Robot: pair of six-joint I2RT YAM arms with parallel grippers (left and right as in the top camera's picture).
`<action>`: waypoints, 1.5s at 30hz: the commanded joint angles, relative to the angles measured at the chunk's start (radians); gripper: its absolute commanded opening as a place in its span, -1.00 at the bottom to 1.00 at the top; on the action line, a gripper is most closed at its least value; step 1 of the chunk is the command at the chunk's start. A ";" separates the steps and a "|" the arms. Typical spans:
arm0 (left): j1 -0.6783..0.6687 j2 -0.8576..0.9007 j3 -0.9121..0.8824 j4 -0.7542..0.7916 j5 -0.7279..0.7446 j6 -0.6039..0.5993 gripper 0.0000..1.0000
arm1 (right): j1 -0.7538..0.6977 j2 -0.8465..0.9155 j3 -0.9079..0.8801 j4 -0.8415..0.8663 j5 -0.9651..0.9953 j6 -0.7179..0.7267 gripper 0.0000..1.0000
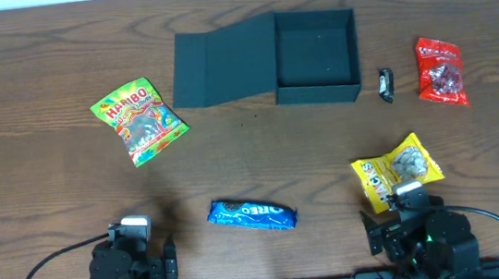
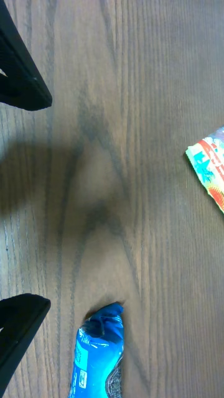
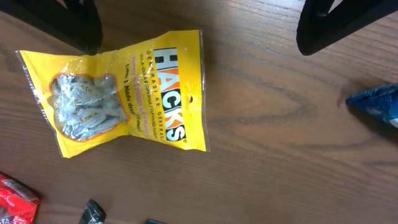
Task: Pack container
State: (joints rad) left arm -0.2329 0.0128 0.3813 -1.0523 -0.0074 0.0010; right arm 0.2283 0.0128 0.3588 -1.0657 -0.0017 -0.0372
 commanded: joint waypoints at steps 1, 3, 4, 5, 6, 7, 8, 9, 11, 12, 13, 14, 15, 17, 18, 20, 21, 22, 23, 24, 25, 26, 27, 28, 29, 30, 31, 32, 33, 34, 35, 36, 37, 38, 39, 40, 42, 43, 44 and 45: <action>-0.005 -0.009 -0.030 -0.035 -0.018 0.003 0.90 | -0.005 -0.007 -0.004 -0.008 -0.007 -0.009 0.97; -0.005 -0.009 -0.030 -0.035 -0.018 0.003 0.91 | -0.005 -0.007 -0.004 -0.008 -0.007 -0.009 0.98; -0.005 -0.009 -0.030 -0.035 -0.018 0.003 0.91 | -0.005 -0.007 -0.004 -0.008 -0.007 -0.009 0.99; -0.005 -0.009 -0.030 -0.035 -0.018 0.003 0.90 | -0.005 -0.007 -0.004 -0.008 -0.007 -0.009 0.99; -0.005 -0.009 -0.030 -0.035 -0.018 0.003 0.91 | -0.005 -0.007 -0.004 -0.008 -0.007 -0.009 0.98; -0.005 -0.009 -0.030 -0.035 -0.018 0.003 0.90 | -0.005 -0.007 -0.004 -0.008 -0.007 -0.009 0.98; -0.005 -0.009 -0.030 -0.035 -0.018 0.003 0.90 | -0.005 -0.007 -0.004 -0.008 -0.007 -0.009 0.98; -0.005 -0.009 -0.030 -0.035 -0.018 0.003 0.90 | -0.005 -0.007 -0.004 -0.008 -0.007 -0.009 0.99; -0.005 -0.009 -0.030 -0.035 -0.018 0.003 0.91 | -0.005 -0.007 -0.004 -0.008 -0.007 -0.009 0.98; -0.005 -0.009 -0.030 -0.035 -0.018 0.003 0.90 | -0.005 -0.007 -0.004 -0.008 -0.007 -0.009 0.99; -0.005 -0.009 -0.030 -0.035 -0.018 0.003 0.91 | -0.005 -0.007 -0.004 -0.008 -0.007 -0.009 0.99; -0.005 -0.009 -0.030 -0.035 -0.018 0.003 0.91 | -0.005 -0.007 -0.004 -0.008 -0.007 -0.009 0.98; -0.005 -0.009 -0.030 -0.035 -0.018 0.003 0.91 | -0.005 -0.007 -0.004 -0.008 -0.007 -0.009 0.99; -0.005 -0.009 -0.030 -0.035 -0.018 0.003 0.91 | -0.005 -0.007 -0.004 -0.008 -0.007 -0.009 0.98; -0.005 -0.009 -0.030 -0.035 -0.018 0.003 0.91 | -0.005 -0.007 -0.004 -0.008 -0.007 -0.009 0.99; -0.005 -0.009 -0.030 -0.035 -0.018 0.003 0.90 | -0.005 -0.007 -0.004 -0.008 -0.007 -0.009 0.99; -0.005 -0.009 -0.030 -0.035 -0.018 0.003 0.90 | -0.005 -0.007 -0.004 -0.008 -0.007 -0.009 0.98; -0.005 -0.009 -0.030 -0.035 -0.018 0.003 0.91 | -0.005 -0.007 -0.004 -0.008 -0.007 -0.009 0.98; -0.005 -0.009 -0.030 -0.035 -0.018 0.003 0.90 | -0.005 -0.007 -0.004 -0.008 -0.007 -0.009 0.99; -0.005 -0.009 -0.030 -0.035 -0.018 0.003 0.90 | -0.005 -0.007 -0.004 -0.008 -0.007 -0.009 0.99; -0.005 -0.009 -0.030 -0.035 -0.018 0.003 0.90 | -0.005 -0.007 -0.004 -0.008 -0.007 -0.009 0.98; -0.005 -0.009 -0.030 -0.035 -0.018 0.003 0.90 | -0.005 -0.007 -0.004 -0.008 -0.007 -0.009 0.98; -0.005 -0.009 -0.030 -0.035 -0.018 0.003 0.90 | -0.005 -0.007 -0.004 -0.008 -0.007 -0.009 0.98; -0.005 -0.009 -0.030 -0.035 -0.018 0.003 0.91 | -0.005 -0.007 -0.004 -0.008 -0.007 -0.009 0.98; -0.005 -0.009 -0.030 -0.035 -0.018 0.003 0.90 | -0.005 -0.007 -0.004 -0.008 -0.007 -0.009 0.99; -0.005 -0.009 -0.030 -0.035 -0.018 0.003 0.90 | -0.005 -0.007 -0.004 -0.008 -0.007 -0.009 0.99; -0.005 -0.009 -0.030 -0.035 -0.018 0.003 0.90 | -0.005 -0.007 -0.004 -0.008 -0.007 -0.009 0.98; -0.005 -0.009 -0.030 -0.035 -0.018 0.003 0.90 | -0.005 -0.007 -0.004 -0.008 -0.007 -0.009 0.99; -0.005 -0.009 -0.030 -0.035 -0.018 0.003 0.91 | -0.005 -0.007 -0.004 -0.008 -0.007 -0.009 0.99; -0.005 -0.009 -0.030 -0.035 -0.018 0.003 0.90 | -0.005 -0.007 -0.004 -0.008 -0.007 -0.009 0.98; -0.005 -0.009 -0.030 -0.035 -0.018 0.003 0.90 | -0.005 -0.007 -0.004 -0.008 -0.007 -0.009 0.99; -0.005 -0.009 -0.030 -0.035 -0.018 0.003 0.91 | -0.005 -0.007 -0.004 -0.008 -0.007 -0.009 0.98; -0.005 -0.009 -0.030 -0.035 -0.018 0.003 0.90 | -0.005 -0.007 -0.004 -0.008 -0.007 -0.009 0.99; -0.005 -0.009 -0.030 -0.035 -0.018 0.003 0.90 | -0.005 -0.007 -0.004 -0.008 -0.007 -0.010 0.99; -0.005 -0.009 -0.030 -0.035 -0.018 0.003 0.90 | -0.005 -0.007 -0.004 -0.008 0.001 -0.015 0.98; -0.005 -0.009 -0.030 -0.035 -0.018 0.003 0.90 | -0.005 -0.007 -0.004 -0.007 0.025 -0.037 0.99; -0.005 -0.009 -0.030 -0.035 -0.018 0.003 0.90 | -0.005 -0.007 -0.004 -0.008 0.044 -0.050 0.99; -0.005 -0.009 -0.030 -0.035 -0.018 0.003 0.90 | -0.005 -0.007 -0.004 -0.008 0.045 -0.050 0.98; -0.005 -0.009 -0.030 -0.035 -0.018 0.003 0.91 | -0.005 -0.007 -0.004 -0.007 0.048 -0.051 0.99; -0.005 -0.009 -0.030 -0.035 -0.018 0.003 0.90 | -0.005 -0.007 -0.004 -0.007 0.054 -0.055 0.98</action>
State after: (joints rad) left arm -0.2329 0.0128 0.3813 -1.0523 -0.0074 0.0010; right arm 0.2283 0.0128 0.3588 -1.0657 0.0265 -0.0666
